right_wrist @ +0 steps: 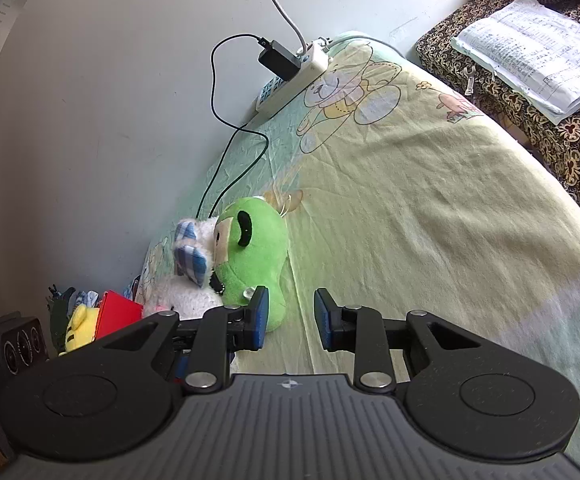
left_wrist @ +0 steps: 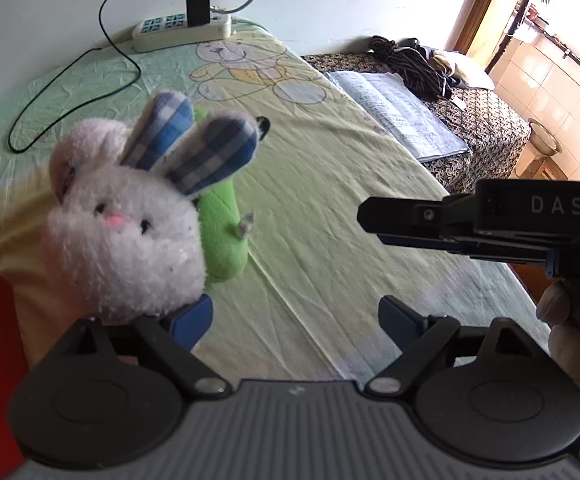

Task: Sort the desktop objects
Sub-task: 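Move the right gripper to the green frog plush and grasp it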

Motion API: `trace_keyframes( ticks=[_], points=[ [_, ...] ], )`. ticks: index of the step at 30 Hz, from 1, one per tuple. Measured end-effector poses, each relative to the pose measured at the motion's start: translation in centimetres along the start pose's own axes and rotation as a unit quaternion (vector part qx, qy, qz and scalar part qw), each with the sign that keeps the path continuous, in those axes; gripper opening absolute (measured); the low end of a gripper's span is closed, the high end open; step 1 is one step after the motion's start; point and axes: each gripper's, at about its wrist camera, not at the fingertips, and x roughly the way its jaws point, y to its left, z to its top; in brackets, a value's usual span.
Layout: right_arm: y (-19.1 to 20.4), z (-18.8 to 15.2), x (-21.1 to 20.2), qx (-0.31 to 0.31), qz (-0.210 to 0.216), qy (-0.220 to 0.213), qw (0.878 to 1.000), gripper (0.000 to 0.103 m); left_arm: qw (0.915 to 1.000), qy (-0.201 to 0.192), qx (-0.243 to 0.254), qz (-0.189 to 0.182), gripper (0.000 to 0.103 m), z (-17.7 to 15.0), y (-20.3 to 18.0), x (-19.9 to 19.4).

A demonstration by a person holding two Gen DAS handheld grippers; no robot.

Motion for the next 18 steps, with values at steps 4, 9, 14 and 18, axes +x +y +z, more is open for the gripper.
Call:
trace_keyframes(
  ticks=[4,9,14,18],
  points=[
    [-0.2,1.2,1.7,0.012,0.016,0.013,1.0,0.029,0.9992,-0.01,-0.022,0.031,0.09,0.7,2.1,-0.7],
    [0.8,2.7,4.3,0.009,0.046,0.03,0.998,0.034,0.9972,-0.01,-0.064,0.036,0.09,1.6,5.3,-1.0],
    [2.1,3.5,6.9,-0.005,0.075,0.057,0.996,0.041,0.9965,-0.021,-0.073,0.035,0.095,2.6,5.7,-0.6],
    [2.5,4.0,8.5,-0.002,0.086,0.075,0.993,0.045,0.9976,-0.02,-0.055,0.036,0.098,3.1,4.7,0.7]
  ],
)
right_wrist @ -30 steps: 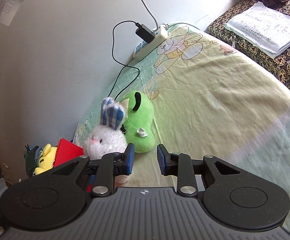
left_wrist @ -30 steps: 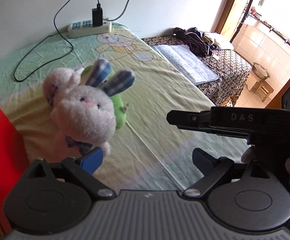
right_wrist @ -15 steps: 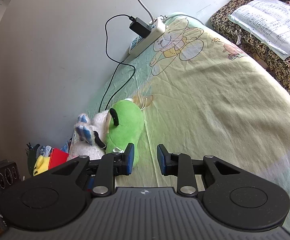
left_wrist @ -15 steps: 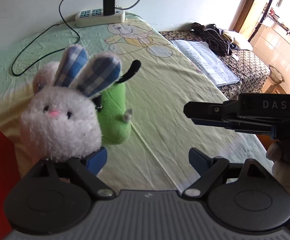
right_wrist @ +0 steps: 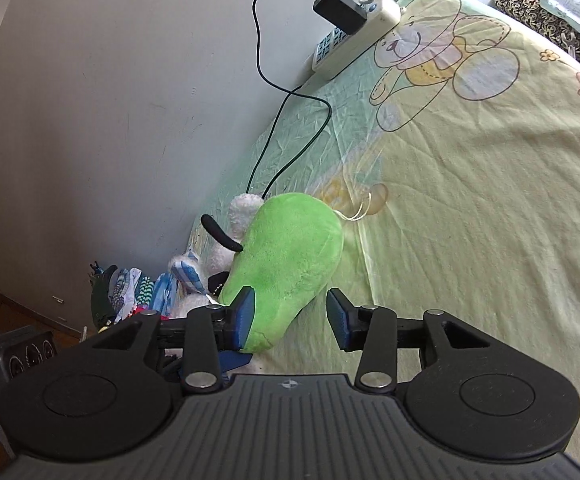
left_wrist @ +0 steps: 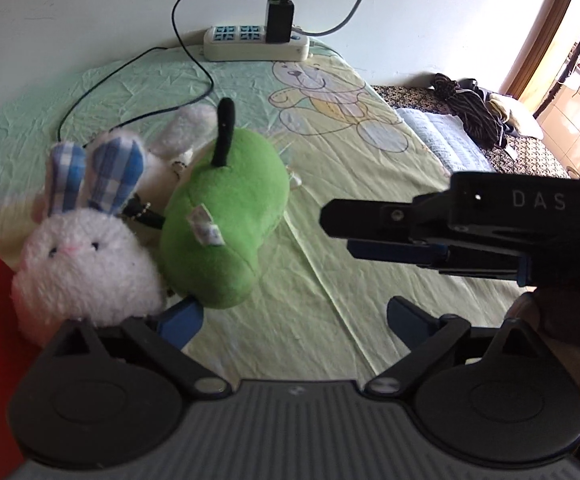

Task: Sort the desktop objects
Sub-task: 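Move the right gripper to the green frog plush and grasp it, then lift the green frog plush off the bed with the right gripper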

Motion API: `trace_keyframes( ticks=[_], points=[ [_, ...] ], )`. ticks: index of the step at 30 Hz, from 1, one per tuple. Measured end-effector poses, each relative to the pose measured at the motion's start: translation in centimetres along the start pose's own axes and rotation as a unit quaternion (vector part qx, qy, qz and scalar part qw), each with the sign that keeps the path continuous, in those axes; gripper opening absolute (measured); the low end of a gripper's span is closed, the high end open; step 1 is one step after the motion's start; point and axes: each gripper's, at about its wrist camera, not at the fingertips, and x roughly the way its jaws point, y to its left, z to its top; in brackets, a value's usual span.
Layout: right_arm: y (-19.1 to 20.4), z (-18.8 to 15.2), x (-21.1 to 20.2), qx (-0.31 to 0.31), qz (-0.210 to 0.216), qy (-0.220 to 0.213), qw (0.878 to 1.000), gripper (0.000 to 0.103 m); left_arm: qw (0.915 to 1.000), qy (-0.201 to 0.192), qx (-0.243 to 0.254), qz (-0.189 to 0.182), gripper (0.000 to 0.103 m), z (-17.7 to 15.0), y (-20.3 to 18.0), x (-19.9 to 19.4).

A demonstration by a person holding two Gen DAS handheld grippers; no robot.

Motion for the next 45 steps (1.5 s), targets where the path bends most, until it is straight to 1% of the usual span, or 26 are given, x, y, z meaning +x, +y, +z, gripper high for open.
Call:
trace_keyframes(
  ticks=[1,4,6,8,10,12,14,16,19,22,24,26,27,28,30,32,36,39,41,43,44,45],
  points=[
    [0.0,0.2,0.3,0.002,0.004,0.004,1.0,0.046,0.9999,0.003,0.007,-0.008,0.098,0.0,-0.4,0.2],
    [0.1,0.7,0.6,-0.006,0.006,0.014,1.0,0.047,0.9992,0.014,0.016,-0.033,0.09,-0.1,-1.2,0.5],
    [-0.1,0.9,0.3,-0.006,0.009,0.017,1.0,0.048,0.9986,0.021,0.018,-0.045,0.09,-0.2,-1.2,0.5],
    [-0.3,1.0,-0.1,-0.008,0.009,0.018,1.0,0.048,0.999,0.017,0.024,-0.034,0.091,-0.3,-1.3,0.1],
    [0.0,1.3,-0.6,-0.016,0.014,0.015,1.0,0.048,0.9997,0.001,0.02,-0.016,0.091,-0.2,-0.8,-0.9],
    [1.0,1.6,-0.8,-0.04,0.018,0.011,0.999,0.048,0.9999,-0.01,0.009,-0.006,0.093,-0.1,0.0,-1.6],
    [2.4,1.8,-0.5,-0.077,0.019,0.008,0.997,0.048,0.9999,-0.014,0.002,0.006,0.095,-0.1,0.7,-1.8],
    [3.9,2.2,0.3,-0.117,0.02,0.004,0.993,0.048,0.9998,-0.009,-0.003,0.015,0.095,0.0,1.3,-1.4],
    [6.0,2.8,1.8,-0.171,0.025,-0.004,0.985,0.047,0.9997,-0.015,-0.007,0.015,0.095,0.4,1.4,-1.1],
    [6.9,3.3,3.7,-0.202,0.025,-0.004,0.979,0.047,0.9996,-0.019,-0.004,0.018,0.095,0.4,1.4,-0.8],
    [7.2,3.6,5.1,-0.221,0.02,0.004,0.975,0.046,0.9994,-0.021,0.002,0.027,0.092,0.4,1.2,-0.7],
    [7.2,3.8,6.2,-0.228,0.01,0.008,0.974,0.046,0.9994,-0.02,0.003,0.028,0.091,0.4,1.3,-0.7],
    [7.1,3.9,6.6,-0.228,0.011,0.012,0.974,0.046,0.9993,-0.021,-0.001,0.03,0.091,0.4,1.6,-0.8],
    [6.9,3.9,6.8,-0.226,0.016,0.016,0.974,0.045,0.9993,-0.022,-0.003,0.029,0.091,0.4,1.8,-0.8],
    [6.6,3.7,7.3,-0.222,0.019,0.018,0.975,0.035,0.9994,-0.021,-0.011,0.024,0.091,0.3,2.1,-0.9],
    [6.4,3.7,7.5,-0.217,0.027,0.02,0.976,0.029,0.9994,-0.022,-0.01,0.024,0.092,0.3,2.0,-0.9],
    [6.8,3.9,7.2,-0.226,0.031,-0.003,0.974,0.03,0.9994,-0.022,-0.018,0.02,0.092,0.2,2.1,-0.8],
    [7.7,3.9,7.9,-0.256,0.034,0.007,0.966,0.033,0.9994,-0.021,-0.016,0.022,0.094,0.1,2.0,-0.6],
    [7.9,3.7,8.8,-0.271,0.024,0.024,0.962,0.033,0.9994,-0.018,-0.014,0.025,0.093,0.1,2.0,-0.5],
    [7.6,3.3,9.3,-0.277,0.023,0.036,0.96,0.024,0.9994,-0.017,-0.013,0.028,0.093,0.0,1.9,-0.5],
    [7.4,3.3,9.2,-0.278,0.021,0.037,0.96,0.012,0.9994,-0.018,-0.015,0.025,0.094,0.0,2.0,-0.5],
    [7.2,3.3,9.0,-0.276,0.016,0.035,0.96,0.008,0.9994,-0.018,-0.017,0.023,0.094,0.0,2.1,-0.6]
  ],
)
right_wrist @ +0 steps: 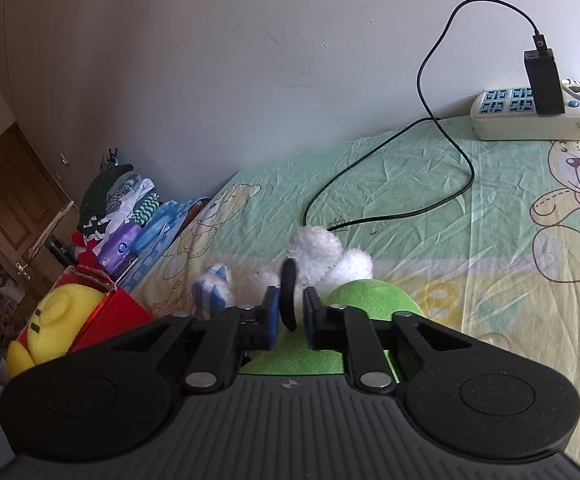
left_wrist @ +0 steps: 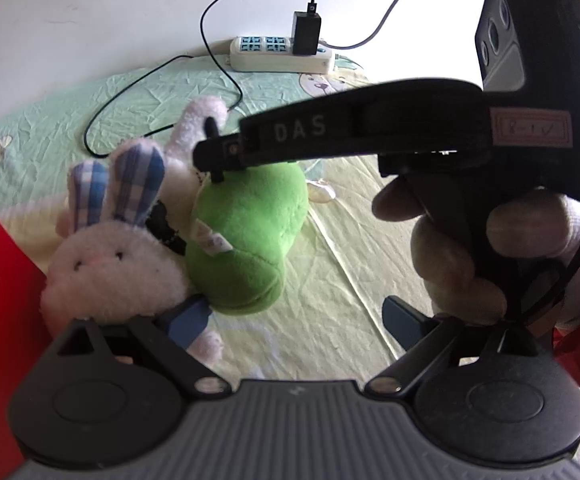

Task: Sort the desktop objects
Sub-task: 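Lift the green frog plush off the bed with the right gripper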

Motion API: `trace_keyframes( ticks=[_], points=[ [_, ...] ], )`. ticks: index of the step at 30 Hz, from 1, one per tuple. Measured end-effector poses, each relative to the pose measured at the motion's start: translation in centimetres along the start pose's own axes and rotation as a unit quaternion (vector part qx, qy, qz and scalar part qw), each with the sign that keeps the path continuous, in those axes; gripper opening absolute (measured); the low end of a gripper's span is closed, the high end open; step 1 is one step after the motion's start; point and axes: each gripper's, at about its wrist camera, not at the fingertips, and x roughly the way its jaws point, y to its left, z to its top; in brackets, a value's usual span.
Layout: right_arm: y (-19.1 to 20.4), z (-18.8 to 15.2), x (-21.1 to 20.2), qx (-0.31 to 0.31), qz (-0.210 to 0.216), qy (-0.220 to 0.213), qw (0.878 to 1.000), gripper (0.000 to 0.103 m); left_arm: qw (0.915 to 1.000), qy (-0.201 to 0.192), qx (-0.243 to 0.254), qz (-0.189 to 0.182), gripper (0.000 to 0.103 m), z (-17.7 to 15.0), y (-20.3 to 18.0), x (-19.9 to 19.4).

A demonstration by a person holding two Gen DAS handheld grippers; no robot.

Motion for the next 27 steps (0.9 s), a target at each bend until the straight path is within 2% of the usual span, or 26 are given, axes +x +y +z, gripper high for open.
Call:
trace_keyframes(
  ticks=[5,12,16,19,22,25,27],
  points=[
    [-1.8,-0.7,-3.0,0.047,0.0,-0.015,0.999,0.007,0.9997,-0.004,-0.02,-0.014,0.094,-0.2,1.1,-0.4],
    [-3.6,-4.3,-8.9,0.113,-0.017,-0.022,0.993,0.006,0.9984,0.003,-0.039,-0.041,0.093,-0.4,1.6,-0.7],
    [-3.8,-6.3,-12.8,0.143,-0.038,-0.049,0.988,0.006,0.9974,0.012,-0.047,-0.053,0.089,-0.4,1.4,-0.7],
    [-2.8,-6.6,-15.7,0.131,-0.033,-0.077,0.988,0.006,0.998,0.007,-0.038,-0.051,0.09,-0.5,0.9,-1.2],
    [-1.4,-6.8,-16.6,0.081,-0.051,-0.047,0.994,0.006,0.9977,-0.006,-0.007,-0.067,0.092,-0.5,-0.7,-2.1],
    [-0.9,-8.0,-17.1,0.07,-0.024,-0.004,0.997,0.006,0.9963,-0.001,0.015,-0.085,0.092,-0.9,-2.4,-2.2],
    [-0.4,-9.1,-17.2,0.057,-0.033,0.022,0.998,0.007,0.9941,0.01,0.019,-0.106,0.092,-1.3,-3.2,-2.1]
  ],
)
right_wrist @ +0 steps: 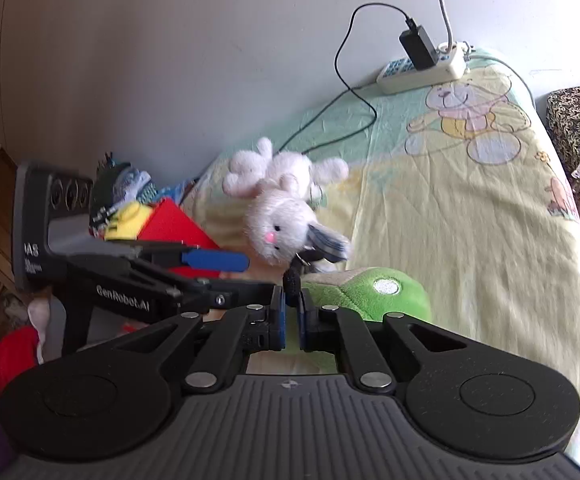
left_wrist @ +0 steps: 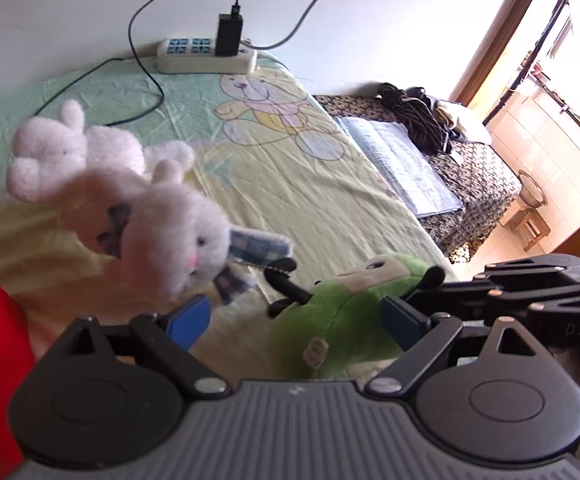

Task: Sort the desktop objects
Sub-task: 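Lift the green frog plush off the bed with the right gripper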

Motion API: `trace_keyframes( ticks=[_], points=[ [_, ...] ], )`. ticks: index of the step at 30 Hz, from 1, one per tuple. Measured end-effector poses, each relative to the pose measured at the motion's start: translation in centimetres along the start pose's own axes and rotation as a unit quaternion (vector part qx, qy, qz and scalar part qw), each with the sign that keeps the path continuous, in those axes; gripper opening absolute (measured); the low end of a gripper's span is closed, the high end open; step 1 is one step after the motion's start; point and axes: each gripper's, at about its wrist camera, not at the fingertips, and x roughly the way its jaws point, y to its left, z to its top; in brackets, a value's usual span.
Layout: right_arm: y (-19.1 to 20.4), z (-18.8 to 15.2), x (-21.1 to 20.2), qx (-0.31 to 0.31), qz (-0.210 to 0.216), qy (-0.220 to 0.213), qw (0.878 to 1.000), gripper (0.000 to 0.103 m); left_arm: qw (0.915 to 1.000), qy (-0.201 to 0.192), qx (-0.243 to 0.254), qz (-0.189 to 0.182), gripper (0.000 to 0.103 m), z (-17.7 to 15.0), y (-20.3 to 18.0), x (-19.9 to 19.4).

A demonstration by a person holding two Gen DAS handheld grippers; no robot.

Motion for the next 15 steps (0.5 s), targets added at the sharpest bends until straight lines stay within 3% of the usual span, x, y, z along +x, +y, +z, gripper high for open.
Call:
trace_keyframes(
  ticks=[5,10,15],
  points=[
    [0.0,-2.7,-1.0,0.025,0.002,0.046,0.999,0.016,0.9982,0.025,0.004,-0.053,0.093,-1.4,-1.4,0.2],
    [-0.6,-3.4,-2.3,0.072,-0.009,0.013,0.997,0.019,0.9973,0.023,-0.018,-0.067,0.096,-1.7,-1.1,0.6],
    [-1.9,-2.9,-3.3,0.133,-0.047,-0.051,0.989,0.02,0.9988,0.025,-0.022,-0.035,0.096,-1.7,0.2,0.9]
  ],
)
